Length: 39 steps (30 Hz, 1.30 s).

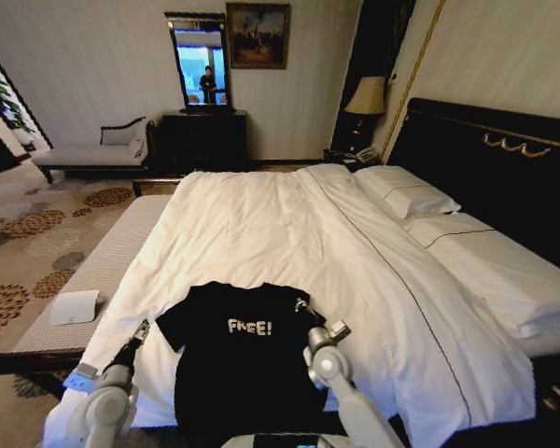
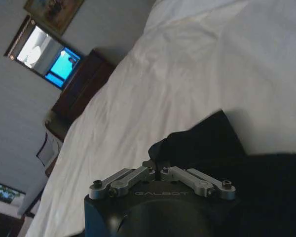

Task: Fold the clothes on the bed.

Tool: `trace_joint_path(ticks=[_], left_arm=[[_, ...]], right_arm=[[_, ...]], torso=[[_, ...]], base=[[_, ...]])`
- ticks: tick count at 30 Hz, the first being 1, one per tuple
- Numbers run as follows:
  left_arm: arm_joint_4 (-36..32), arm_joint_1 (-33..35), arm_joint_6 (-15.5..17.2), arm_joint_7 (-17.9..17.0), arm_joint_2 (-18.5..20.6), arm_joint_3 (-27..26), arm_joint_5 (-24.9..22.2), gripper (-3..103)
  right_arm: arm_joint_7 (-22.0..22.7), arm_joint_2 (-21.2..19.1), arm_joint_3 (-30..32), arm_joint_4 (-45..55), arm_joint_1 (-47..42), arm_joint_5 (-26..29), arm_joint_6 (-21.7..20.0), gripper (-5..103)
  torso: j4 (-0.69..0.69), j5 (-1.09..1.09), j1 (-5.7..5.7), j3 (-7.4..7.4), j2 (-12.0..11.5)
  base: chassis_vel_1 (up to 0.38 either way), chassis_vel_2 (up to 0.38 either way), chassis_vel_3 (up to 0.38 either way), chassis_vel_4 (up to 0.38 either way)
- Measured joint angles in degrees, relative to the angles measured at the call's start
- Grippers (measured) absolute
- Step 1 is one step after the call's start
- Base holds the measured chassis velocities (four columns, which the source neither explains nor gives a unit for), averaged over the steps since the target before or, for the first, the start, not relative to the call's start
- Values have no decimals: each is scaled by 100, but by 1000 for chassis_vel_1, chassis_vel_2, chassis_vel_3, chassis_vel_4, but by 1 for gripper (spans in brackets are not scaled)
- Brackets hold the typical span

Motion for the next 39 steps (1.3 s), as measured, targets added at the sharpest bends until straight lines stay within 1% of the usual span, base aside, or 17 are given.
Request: trace_joint_path(ticks=[11, 14, 16, 18, 20, 21, 22, 25, 26, 28, 30, 31, 33, 35, 36, 37, 39], left_arm=[[33, -56, 17, -23, -24, 99, 38, 100], [95, -64, 19, -26, -22, 111, 50, 100], [108, -62, 20, -26, -21, 113, 53, 100], [120, -48, 20, -26, -15, 112, 54, 100], [131, -27, 19, -22, -5, 96, 46, 100], [131, -27, 19, -22, -5, 96, 46, 100], [137, -20, 15, -20, 0, 90, 41, 100], [143, -3, 5, -14, 12, 81, 28, 100], [143, -3, 5, -14, 12, 81, 28, 100], [116, 7, 4, -13, 12, 86, 3, 100], [90, 8, 3, -12, 12, 99, -21, 100], [48, 10, 23, -8, 12, 129, -69, 100], [-28, 21, 83, 23, 7, 193, -152, 100], [-86, 53, 183, 182, -23, 335, -257, 100], [-86, 53, 183, 182, -23, 335, -257, 100], [-59, 43, 193, 281, -56, 401, -285, 100], [66, -44, 190, 389, -141, 473, -425, 100]], right_arm=[[-78, 297, -273, -301, -85, -336, 104, -3], [-458, 374, -282, -288, -217, -492, 308, 13], [-595, 390, -266, -204, -292, -511, 390, 13], [-826, 410, -171, 122, -466, -470, 530, 24], [-872, 412, -24, 410, -646, -362, 591, 34], [-872, 412, -24, 410, -646, -362, 591, 34], [-810, 405, 43, 508, -712, -314, 593, 34], [-488, 343, 282, 646, -887, -176, 563, 51], [-488, 343, 282, 646, -887, -176, 563, 51], [-253, 288, 414, 664, -1060, -141, 514, 62], [-172, 280, 449, 683, -1122, -147, 500, 62], [-66, 282, 510, 739, -1199, -189, 494, 67], [123, 297, 607, 868, -1256, -401, 492, 78], [256, 302, 768, 1101, -1340, -1076, 523, 88], [256, 302, 768, 1101, -1340, -1076, 523, 88], [263, 293, 850, 1223, -1383, -1507, 577, 93], [272, 276, 946, 1362, -1441, -1959, 651, 97]], torso=[[-1, 0, 0, 0, 0], [0, 0, 0, 0, 0], [0, 1, 0, 0, 0], [0, 0, 0, 0, 0], [-1, 0, 0, 0, 0], [-1, 0, 0, 0, 0], [-1, 0, 0, 0, 0], [0, 0, 0, 0, 0], [0, 0, 0, 0, 0], [-1, 1, 0, 0, 0], [-1, 2, 0, 0, 0], [-1, 1, 0, 0, 0], [-1, 2, 0, 0, 0], [-1, 1, 0, 0, 0], [-1, 1, 0, 0, 0], [-1, 1, 0, 0, 0], [-1, 1, 0, 0, 0]], base=[[0, 0, 0, 0], [0, 0, 0, 0], [0, 0, 0, 0], [0, 0, 0, 0], [0, 0, 0, 0], [0, 0, 0, 0], [0, 0, 0, 0], [0, 0, 0, 0], [0, 0, 0, 0], [0, 0, 0, 0], [0, 0, 0, 0], [0, 0, 0, 0], [0, 0, 0, 0], [0, 0, 0, 0], [0, 0, 0, 0], [0, 0, 0, 0], [0, 0, 0, 0]])
